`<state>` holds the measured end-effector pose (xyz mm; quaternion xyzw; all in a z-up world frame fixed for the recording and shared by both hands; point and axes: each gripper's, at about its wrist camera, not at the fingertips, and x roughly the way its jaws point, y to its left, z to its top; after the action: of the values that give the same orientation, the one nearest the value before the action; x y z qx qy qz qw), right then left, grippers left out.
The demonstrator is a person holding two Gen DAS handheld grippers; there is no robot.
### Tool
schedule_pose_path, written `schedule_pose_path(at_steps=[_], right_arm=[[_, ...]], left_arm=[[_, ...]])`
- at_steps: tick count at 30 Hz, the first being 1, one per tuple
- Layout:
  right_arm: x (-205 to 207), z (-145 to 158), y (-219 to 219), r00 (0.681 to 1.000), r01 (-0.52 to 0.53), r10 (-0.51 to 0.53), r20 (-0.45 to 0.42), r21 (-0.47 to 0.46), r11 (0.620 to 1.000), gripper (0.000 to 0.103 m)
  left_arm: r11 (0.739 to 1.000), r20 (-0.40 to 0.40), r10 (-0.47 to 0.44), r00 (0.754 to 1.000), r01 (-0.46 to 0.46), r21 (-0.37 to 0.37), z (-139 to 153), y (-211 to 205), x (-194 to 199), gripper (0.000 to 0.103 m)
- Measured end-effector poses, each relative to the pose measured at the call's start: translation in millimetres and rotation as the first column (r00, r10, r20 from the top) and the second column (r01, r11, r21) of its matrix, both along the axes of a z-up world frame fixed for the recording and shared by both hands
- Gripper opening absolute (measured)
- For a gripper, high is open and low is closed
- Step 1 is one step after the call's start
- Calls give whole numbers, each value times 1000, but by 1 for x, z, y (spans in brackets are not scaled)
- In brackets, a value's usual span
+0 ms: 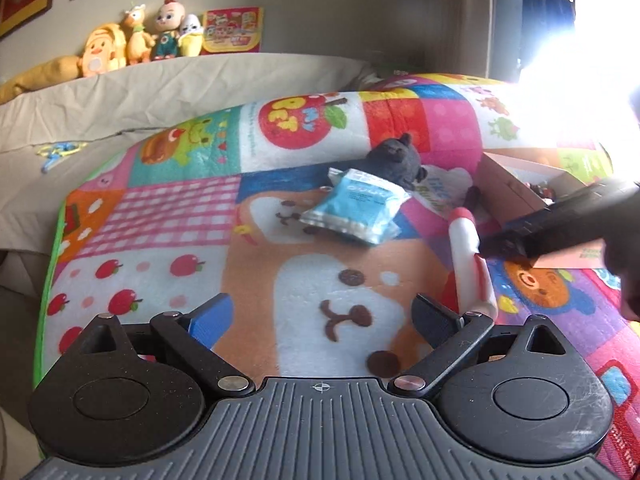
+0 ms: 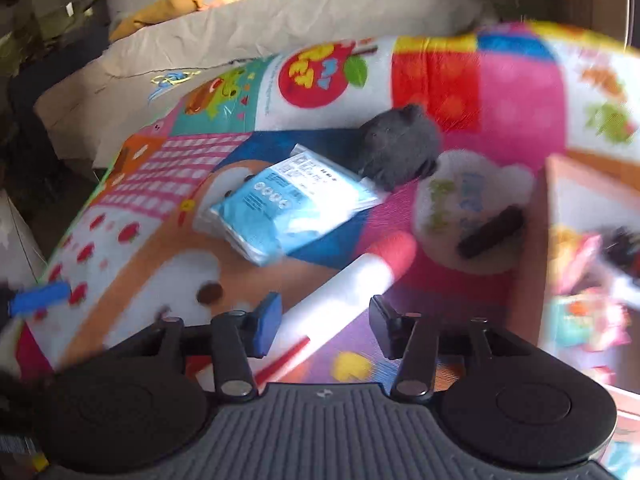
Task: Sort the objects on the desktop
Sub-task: 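Move the left tool to the blue packet while the right tool approaches the foam rocket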
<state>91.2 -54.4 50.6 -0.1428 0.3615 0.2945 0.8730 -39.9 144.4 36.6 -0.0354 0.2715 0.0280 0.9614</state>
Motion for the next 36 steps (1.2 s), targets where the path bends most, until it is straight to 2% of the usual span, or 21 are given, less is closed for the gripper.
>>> schedule_pose_path(at_steps=[3,5,8,11,13,15,19,23,26,31,34,35,36], right_arm=[[-21,3,-27,997,-5,10,70,-77,997,42],[-31,7,-45,994,12,-4,107,-73,997,42],[-37,15,-73,996,50,-50,72,6,999,44],[-43,15,-96,995,78,-81,55,55,995,62],[-49,10,-106,992,103,-107,60,56,993,67],[-53,3,-113,992,111,-114,49,55,992,67],[-58,-9,-125,989,140,-143,45,64,988,74],[-62,-19,-147,975,209,-212,59,64,976,77],[-63,-24,-166,961,267,-271,59,67,961,79],[-57,-25,-193,935,348,-353,32,97,932,83],[-55,-28,-195,931,359,-364,33,101,928,84],[-54,-30,-194,929,362,-367,40,99,927,84],[-54,-31,-193,928,364,-370,48,97,926,84]], left_arm=[[999,-4,-22,1000,21,-29,0,-11,7,99],[997,-8,-36,999,36,-71,0,-20,12,99],[994,-13,-68,998,66,-82,0,-38,17,99],[995,-24,-76,997,74,-63,0,-49,21,99],[993,-31,-99,995,97,-72,1,-53,21,99],[987,-38,-138,990,135,-84,2,-58,21,99],[970,-57,-219,974,212,-118,-2,-69,19,99],[961,-85,-268,960,260,-97,-10,-86,22,98],[942,-100,-327,940,316,-116,-15,-100,26,98],[882,-93,-456,885,437,-175,-16,-134,30,98],[845,-62,-523,850,508,-164,-10,-155,23,98],[844,-54,-526,849,514,-151,-7,-156,21,98],[854,-42,-512,858,503,-136,-3,-155,20,98]])
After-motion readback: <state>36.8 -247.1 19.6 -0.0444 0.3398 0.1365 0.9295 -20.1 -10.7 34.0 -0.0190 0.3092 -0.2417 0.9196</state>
